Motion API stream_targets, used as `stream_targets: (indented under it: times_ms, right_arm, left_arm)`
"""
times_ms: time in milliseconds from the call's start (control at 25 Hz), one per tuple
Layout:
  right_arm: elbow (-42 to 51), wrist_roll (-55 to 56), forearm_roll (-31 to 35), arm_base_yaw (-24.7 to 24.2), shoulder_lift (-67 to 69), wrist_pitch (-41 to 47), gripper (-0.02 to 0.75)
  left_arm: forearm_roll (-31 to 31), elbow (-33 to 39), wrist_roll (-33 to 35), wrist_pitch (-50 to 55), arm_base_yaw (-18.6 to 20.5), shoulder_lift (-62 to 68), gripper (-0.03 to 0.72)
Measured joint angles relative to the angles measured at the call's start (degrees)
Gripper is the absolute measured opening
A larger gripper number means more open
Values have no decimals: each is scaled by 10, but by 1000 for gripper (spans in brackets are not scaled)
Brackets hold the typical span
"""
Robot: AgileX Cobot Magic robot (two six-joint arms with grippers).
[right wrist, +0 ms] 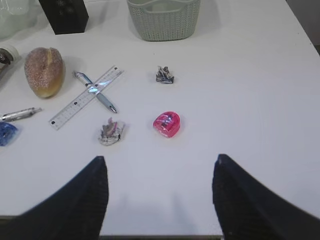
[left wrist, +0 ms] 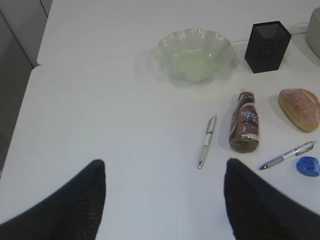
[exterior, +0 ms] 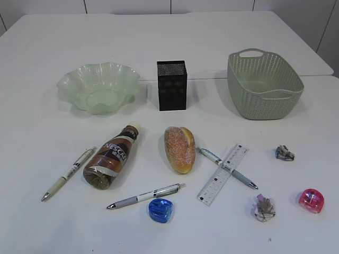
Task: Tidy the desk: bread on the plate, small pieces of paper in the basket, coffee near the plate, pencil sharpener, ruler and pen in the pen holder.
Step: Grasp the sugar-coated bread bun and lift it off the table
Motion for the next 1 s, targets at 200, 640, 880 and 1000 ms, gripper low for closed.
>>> stream_targets:
  times_ms: [200,640,880,1000]
  right_arm:
    - [-23,2,-14,0,53,25,512]
    - [-119,46,-96,33,231,35,512]
    - [-217,71,-108,36,396,49,512]
    - [-226,73,-108,36,453,49,512]
  left_arm:
    - [2,-58,-10,6,-2,58,520]
    - [42,-65,-24,7,-13,234,520]
    - [-48,-69,-2,5,-13,304,508]
    - [-91,-90,14,4,-20,329,501]
